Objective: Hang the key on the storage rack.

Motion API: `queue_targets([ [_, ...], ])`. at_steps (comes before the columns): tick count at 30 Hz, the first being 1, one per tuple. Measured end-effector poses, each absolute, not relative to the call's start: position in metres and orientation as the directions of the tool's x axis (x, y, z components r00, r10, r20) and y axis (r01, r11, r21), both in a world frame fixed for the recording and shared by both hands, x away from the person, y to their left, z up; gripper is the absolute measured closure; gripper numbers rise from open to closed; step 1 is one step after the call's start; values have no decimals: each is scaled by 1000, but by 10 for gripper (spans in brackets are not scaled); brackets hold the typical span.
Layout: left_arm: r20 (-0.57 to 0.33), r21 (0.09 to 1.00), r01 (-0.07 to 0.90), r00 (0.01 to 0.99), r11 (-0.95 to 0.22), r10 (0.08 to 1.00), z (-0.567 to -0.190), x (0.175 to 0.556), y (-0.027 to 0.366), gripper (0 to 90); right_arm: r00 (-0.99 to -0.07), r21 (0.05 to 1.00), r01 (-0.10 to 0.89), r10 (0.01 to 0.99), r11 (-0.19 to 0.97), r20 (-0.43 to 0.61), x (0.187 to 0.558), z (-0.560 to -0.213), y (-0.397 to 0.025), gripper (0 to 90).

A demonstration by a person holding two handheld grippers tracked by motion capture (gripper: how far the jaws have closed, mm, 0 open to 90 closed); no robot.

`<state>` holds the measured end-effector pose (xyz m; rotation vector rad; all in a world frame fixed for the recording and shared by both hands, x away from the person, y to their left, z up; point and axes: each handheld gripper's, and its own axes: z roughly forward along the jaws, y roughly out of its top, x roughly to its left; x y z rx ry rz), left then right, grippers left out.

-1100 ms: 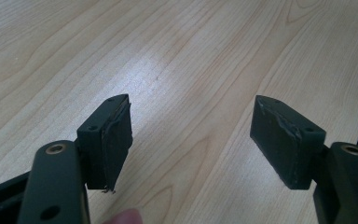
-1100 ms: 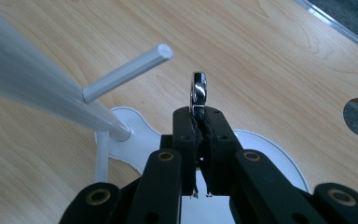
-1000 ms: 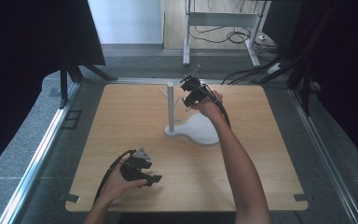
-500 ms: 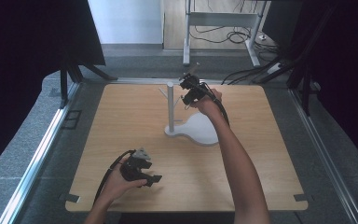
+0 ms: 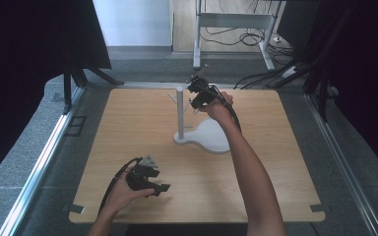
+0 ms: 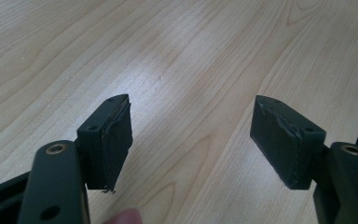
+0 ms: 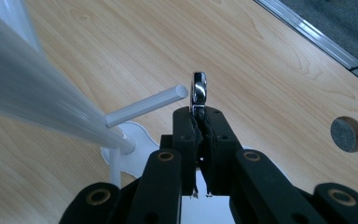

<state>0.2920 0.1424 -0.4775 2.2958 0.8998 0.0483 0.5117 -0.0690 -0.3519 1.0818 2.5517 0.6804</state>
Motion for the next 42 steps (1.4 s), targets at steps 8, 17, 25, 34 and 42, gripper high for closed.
queue_targets([
  [8,-193,591,590,766,-551,613,-478,292,141,299,-683,530,585,725,614,-86,507,-349,-66,846],
  [17,-192,589,588,768,-555,611,-477,291,140,299,-693,529,572,714,627,-97,501,-351,-63,844],
  [25,-192,590,589,767,-553,612,-478,291,139,299,-700,523,566,707,636,-101,497,-355,-58,842],
  [34,-189,587,586,771,-560,608,-478,290,136,299,-719,525,556,690,645,-86,488,-361,-56,787],
  [42,-194,587,600,756,-544,625,-479,291,138,300,-735,552,536,675,639,-67,473,-358,-66,654],
])
